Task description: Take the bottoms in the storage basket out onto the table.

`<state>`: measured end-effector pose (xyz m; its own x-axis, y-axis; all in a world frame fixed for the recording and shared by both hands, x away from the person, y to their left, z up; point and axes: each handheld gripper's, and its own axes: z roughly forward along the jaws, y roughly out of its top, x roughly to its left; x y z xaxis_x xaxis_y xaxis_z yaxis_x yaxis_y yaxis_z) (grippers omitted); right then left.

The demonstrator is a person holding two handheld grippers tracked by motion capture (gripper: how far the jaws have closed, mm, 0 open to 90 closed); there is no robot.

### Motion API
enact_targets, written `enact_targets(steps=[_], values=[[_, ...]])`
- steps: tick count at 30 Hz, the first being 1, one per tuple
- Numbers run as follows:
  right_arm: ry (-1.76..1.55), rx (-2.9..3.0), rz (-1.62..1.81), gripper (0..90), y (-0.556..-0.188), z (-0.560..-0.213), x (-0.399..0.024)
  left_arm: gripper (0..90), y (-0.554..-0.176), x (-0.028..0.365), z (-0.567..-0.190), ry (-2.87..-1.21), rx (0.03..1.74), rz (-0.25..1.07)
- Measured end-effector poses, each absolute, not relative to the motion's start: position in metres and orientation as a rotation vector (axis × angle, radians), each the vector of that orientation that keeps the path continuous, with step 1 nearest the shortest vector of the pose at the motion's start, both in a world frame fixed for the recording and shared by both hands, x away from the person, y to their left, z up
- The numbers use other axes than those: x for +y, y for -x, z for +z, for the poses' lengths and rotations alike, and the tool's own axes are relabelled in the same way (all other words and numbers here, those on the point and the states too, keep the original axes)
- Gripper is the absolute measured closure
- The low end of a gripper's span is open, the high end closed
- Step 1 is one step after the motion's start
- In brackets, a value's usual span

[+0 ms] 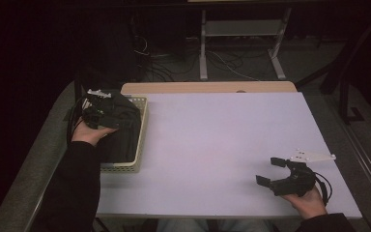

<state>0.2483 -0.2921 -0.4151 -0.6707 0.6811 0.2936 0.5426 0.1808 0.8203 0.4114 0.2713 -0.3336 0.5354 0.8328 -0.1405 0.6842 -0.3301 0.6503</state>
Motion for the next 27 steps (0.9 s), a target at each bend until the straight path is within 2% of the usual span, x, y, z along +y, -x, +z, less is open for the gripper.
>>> enact_targets(steps=[27], values=[[-1.199,2.308,1.493,0.0,-0.249,-0.417,-0.292,0.0,-0.432,0.269,-0.367,-2.136,1.347,0.213]])
